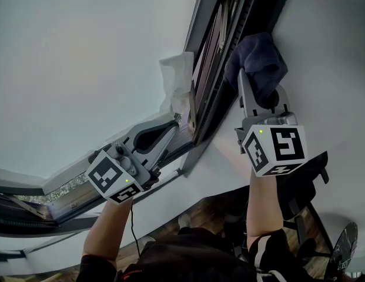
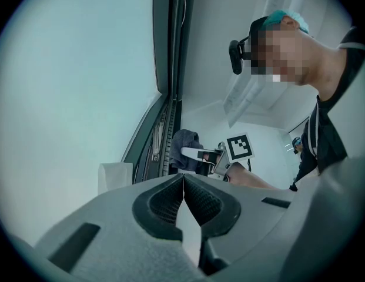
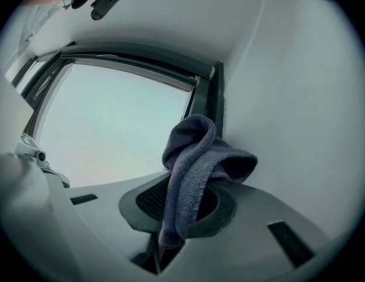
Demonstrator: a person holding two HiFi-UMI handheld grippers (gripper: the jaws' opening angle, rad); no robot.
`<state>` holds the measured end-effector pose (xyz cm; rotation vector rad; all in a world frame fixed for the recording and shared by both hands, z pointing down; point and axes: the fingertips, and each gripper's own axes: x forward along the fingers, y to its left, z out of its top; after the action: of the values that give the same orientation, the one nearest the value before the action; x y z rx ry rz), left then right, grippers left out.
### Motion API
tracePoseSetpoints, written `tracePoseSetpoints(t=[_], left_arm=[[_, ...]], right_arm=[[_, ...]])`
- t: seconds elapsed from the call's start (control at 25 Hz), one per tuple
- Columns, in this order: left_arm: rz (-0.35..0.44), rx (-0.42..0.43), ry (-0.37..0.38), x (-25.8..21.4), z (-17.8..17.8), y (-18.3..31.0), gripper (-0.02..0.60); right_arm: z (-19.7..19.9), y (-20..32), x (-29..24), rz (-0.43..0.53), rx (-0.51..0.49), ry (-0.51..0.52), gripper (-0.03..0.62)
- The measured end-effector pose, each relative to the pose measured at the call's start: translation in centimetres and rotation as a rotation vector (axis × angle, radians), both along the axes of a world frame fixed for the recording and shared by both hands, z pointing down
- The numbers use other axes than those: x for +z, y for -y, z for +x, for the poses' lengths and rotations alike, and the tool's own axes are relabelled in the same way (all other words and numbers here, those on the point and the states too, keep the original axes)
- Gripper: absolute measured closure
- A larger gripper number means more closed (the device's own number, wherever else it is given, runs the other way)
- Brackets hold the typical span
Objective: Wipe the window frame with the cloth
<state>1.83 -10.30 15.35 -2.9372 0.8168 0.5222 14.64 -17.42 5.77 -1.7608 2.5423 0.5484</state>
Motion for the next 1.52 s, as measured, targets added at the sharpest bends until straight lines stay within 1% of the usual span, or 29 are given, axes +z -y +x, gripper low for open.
tracePoseSetpoints(t=[0.56, 0.88, 1.52], left_arm=[[-0.057, -0.003, 0.029, 2.5, 0.5, -0.9, 0.56], [-0.102, -0.014, 0.047, 4.3, 0.4, -0.8, 0.56], [-0.184, -0.001, 0.065, 7.8, 1.4, -0.6, 0.56]], right_arm=[[-0.2, 0.3, 4.9, -0.096, -0.028, 0.009, 0.542], [0.2, 1.0, 7.9, -0.148, -0.031, 0.023, 0.542], [0.7, 1.7, 13.7, -0.247, -0.03, 0.027, 0.542]])
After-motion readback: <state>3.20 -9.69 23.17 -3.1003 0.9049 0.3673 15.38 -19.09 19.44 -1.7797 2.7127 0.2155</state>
